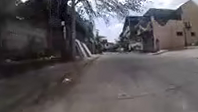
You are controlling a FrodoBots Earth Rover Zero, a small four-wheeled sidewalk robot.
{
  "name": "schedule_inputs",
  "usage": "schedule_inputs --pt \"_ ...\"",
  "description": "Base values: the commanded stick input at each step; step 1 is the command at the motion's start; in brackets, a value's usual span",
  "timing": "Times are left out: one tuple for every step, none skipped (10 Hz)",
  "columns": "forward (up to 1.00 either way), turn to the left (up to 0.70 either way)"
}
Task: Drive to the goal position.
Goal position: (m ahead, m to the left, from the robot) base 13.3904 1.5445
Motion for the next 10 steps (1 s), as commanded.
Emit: schedule_inputs --pt "1.00 -0.40" --pt "1.00 -0.40" --pt "1.00 -0.36" --pt "1.00 -0.18" --pt "1.00 -0.02" --pt "1.00 -0.02" --pt "1.00 0.00" --pt "1.00 0.00" --pt "1.00 0.00" --pt "1.00 0.00"
